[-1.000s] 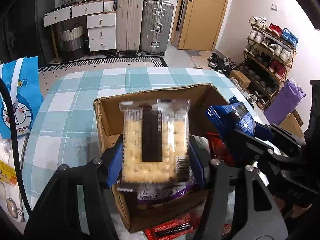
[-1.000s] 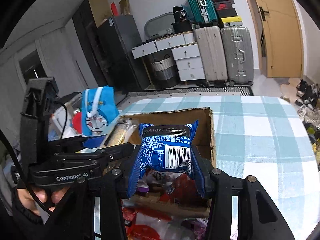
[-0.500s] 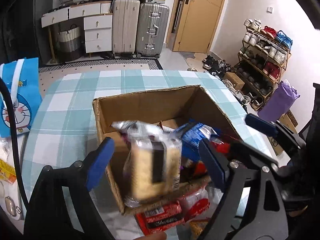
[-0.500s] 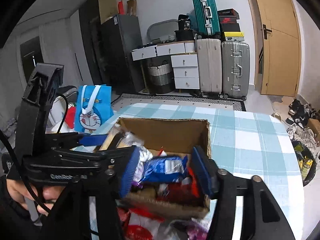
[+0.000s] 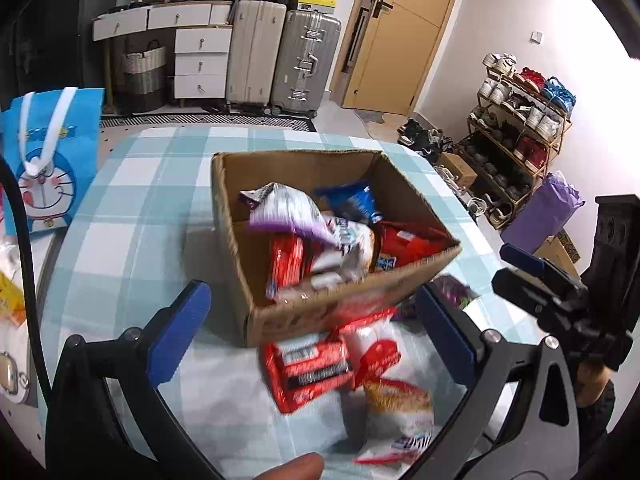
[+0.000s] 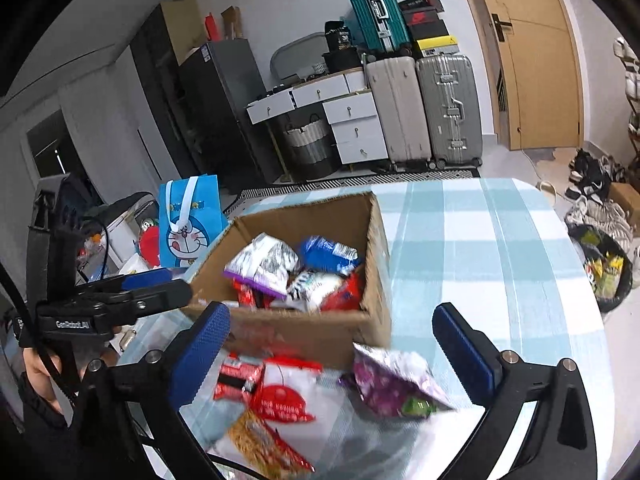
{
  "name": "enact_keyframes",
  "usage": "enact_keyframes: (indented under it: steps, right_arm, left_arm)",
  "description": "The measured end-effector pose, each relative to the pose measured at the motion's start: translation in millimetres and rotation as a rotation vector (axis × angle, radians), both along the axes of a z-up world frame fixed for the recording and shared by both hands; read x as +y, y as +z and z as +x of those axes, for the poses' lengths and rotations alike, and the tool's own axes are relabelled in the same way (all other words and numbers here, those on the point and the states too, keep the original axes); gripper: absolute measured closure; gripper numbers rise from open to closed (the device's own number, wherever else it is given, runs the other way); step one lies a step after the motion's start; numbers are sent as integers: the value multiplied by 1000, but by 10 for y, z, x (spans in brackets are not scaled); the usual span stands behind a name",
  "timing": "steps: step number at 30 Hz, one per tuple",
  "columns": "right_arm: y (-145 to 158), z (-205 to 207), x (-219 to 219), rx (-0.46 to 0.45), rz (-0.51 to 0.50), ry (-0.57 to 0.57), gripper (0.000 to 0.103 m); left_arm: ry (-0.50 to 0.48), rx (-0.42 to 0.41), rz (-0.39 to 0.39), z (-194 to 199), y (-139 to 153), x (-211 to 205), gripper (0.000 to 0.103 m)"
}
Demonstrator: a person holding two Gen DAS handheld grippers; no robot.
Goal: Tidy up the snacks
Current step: 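Move the left gripper toward the white noodle bag while the right approaches the purple chip bag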
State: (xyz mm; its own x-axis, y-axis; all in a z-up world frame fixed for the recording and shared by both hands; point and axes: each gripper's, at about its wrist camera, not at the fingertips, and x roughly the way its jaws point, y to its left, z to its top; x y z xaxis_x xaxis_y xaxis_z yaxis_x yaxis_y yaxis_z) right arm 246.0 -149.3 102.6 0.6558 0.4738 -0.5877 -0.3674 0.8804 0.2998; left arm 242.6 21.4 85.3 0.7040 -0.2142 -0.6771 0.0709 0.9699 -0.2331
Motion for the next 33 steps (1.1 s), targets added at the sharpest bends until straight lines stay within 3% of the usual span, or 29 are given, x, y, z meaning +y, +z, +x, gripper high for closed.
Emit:
enact_keyframes:
  steps: [12, 23, 33]
  right_arm:
    - [-115, -349, -178, 42, -30, -6, 0]
    - [-229, -597, -137, 65, -49, 62, 0]
    - [-285, -729, -197, 91, -61, 49, 0]
  left_arm:
    - [22, 9, 7, -644, -124, 10, 1]
    - [-17, 15, 17, -883, -159, -152, 1]
    - [-72, 46, 51, -1038, -304, -343, 1]
